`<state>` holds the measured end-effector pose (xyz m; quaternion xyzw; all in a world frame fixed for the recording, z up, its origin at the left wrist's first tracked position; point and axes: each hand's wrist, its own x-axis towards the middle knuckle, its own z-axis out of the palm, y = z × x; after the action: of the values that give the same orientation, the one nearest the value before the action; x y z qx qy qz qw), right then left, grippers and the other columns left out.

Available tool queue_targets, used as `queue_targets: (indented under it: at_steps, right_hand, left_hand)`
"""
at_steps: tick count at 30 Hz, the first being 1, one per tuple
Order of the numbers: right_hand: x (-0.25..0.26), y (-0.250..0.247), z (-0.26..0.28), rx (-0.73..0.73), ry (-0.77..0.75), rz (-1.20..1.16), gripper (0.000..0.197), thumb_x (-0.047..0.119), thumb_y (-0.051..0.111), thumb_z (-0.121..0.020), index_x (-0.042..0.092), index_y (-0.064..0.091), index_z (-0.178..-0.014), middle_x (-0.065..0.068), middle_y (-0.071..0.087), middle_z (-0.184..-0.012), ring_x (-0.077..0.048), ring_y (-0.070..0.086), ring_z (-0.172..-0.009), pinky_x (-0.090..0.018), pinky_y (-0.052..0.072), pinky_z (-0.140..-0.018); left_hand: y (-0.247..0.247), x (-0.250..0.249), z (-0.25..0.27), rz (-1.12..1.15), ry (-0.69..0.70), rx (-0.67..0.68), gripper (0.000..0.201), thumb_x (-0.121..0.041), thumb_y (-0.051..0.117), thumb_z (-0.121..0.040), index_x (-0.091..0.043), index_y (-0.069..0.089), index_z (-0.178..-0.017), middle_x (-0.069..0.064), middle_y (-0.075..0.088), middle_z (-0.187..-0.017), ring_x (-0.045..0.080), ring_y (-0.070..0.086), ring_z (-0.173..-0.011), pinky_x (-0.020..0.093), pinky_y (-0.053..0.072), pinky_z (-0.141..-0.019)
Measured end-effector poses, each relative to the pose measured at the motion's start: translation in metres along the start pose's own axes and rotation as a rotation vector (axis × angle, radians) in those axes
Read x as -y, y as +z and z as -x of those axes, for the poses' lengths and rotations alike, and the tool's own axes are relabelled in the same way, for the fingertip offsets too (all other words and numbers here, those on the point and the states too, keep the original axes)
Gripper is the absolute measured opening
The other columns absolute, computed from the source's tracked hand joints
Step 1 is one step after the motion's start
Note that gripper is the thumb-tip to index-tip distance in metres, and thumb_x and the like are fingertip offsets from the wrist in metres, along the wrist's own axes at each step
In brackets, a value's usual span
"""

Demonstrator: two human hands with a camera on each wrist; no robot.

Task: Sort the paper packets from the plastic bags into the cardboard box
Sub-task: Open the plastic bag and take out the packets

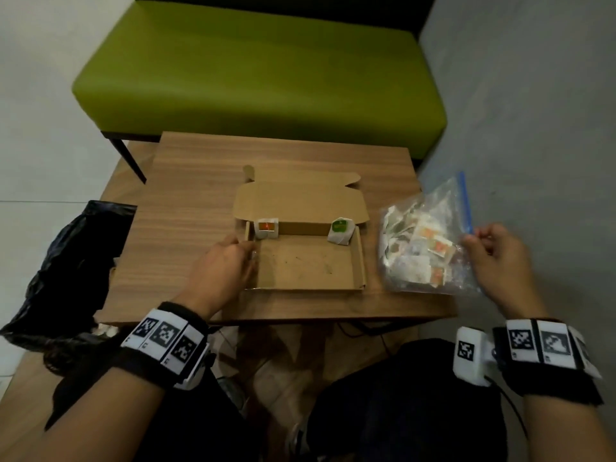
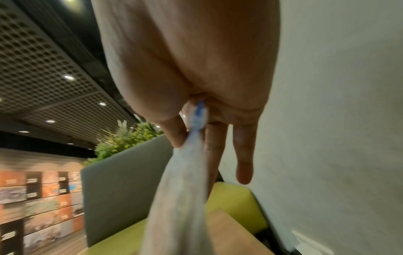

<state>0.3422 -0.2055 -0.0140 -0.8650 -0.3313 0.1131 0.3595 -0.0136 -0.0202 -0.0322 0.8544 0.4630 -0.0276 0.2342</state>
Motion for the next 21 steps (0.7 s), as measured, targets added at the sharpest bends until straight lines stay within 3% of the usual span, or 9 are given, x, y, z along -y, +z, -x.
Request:
queue_targets:
  at_steps: [3,6,9,12,14,17,20,21]
  right_hand:
    - [0.041,-0.019,0.028,-0.03,-0.209,0.071,0.01,0.018,0.059,-0.097,0.01,0.056,-0.09,-0.002,0.06,-0.076,-0.025,0.058,-0.071,-0.033,0.039,-0.066]
    - [0.074,-0.039,0.055,-0.061,-0.387,0.196,0.018,0.028,0.051,-0.094,0.012,0.058,-0.091,-0.003,0.059,-0.067,-0.026,0.054,-0.058,-0.034,0.039,-0.057]
    - [0.095,-0.051,0.08,-0.079,-0.507,0.303,0.01,0.03,0.052,-0.093,0.022,0.057,-0.095,-0.005,0.066,-0.068,-0.031,0.061,-0.056,-0.03,0.038,-0.054]
    - [0.109,-0.046,0.1,-0.042,-0.599,0.302,0.008,0.031,0.055,-0.093,0.026,0.061,-0.094,0.003,0.07,-0.075,-0.024,0.064,-0.062,-0.027,0.038,-0.053]
    - [0.116,-0.032,0.111,0.061,-0.642,0.199,0.01,0.035,0.054,-0.094,0.029,0.062,-0.094,0.009,0.07,-0.08,-0.012,0.064,-0.068,-0.029,0.046,-0.055]
    - [0.125,-0.004,0.125,0.198,-0.711,0.062,0.015,0.038,0.052,-0.094,0.03,0.065,-0.093,0.014,0.069,-0.083,-0.004,0.064,-0.073,-0.028,0.05,-0.06]
    - [0.133,0.015,0.134,0.21,-0.752,-0.026,0.02,0.038,0.057,-0.092,0.023,0.07,-0.089,0.019,0.066,-0.08,0.0,0.062,-0.073,-0.02,0.047,-0.06]
    - [0.133,0.018,0.136,0.209,-0.743,-0.054,0.019,0.039,0.059,-0.091,0.023,0.07,-0.088,0.022,0.064,-0.08,0.002,0.062,-0.074,-0.017,0.047,-0.061]
  left_hand:
    - [-0.002,0.001,0.003,-0.032,0.007,0.02,0.037,-0.029,0.048,-0.101,-0.024,0.052,-0.138,0.003,0.053,-0.121,0.018,0.056,-0.102,0.033,0.051,-0.087]
    - [-0.006,0.0,0.011,-0.084,-0.028,0.02,0.044,-0.036,0.045,-0.101,-0.029,0.043,-0.144,0.004,0.052,-0.124,0.022,0.056,-0.106,0.038,0.051,-0.088]
    - [-0.015,-0.004,0.028,-0.057,-0.003,-0.185,0.051,-0.043,0.048,-0.098,-0.031,0.037,-0.147,0.003,0.053,-0.13,0.022,0.058,-0.107,0.044,0.052,-0.088]
    - [-0.03,-0.022,0.059,0.3,0.148,-0.347,0.056,-0.051,0.055,-0.092,-0.034,0.041,-0.143,-0.016,0.052,-0.127,-0.001,0.053,-0.106,0.023,0.046,-0.083]
    - [-0.035,-0.035,0.079,0.632,0.23,-0.353,0.058,-0.057,0.062,-0.087,-0.037,0.045,-0.139,-0.025,0.053,-0.126,-0.004,0.052,-0.113,0.018,0.046,-0.083]
    - [-0.031,-0.041,0.098,1.013,0.27,-0.305,0.046,-0.041,0.069,-0.087,-0.03,0.058,-0.13,-0.012,0.066,-0.121,0.009,0.061,-0.114,0.026,0.053,-0.085]
    - [-0.025,-0.041,0.109,1.178,0.224,-0.369,0.008,-0.028,0.07,-0.09,-0.022,0.075,-0.092,0.002,0.074,-0.086,0.013,0.068,-0.08,0.025,0.055,-0.069]
    - [-0.023,-0.039,0.112,1.197,0.195,-0.424,0.014,-0.029,0.07,-0.091,-0.019,0.075,-0.083,0.004,0.074,-0.078,0.014,0.067,-0.073,0.026,0.054,-0.066]
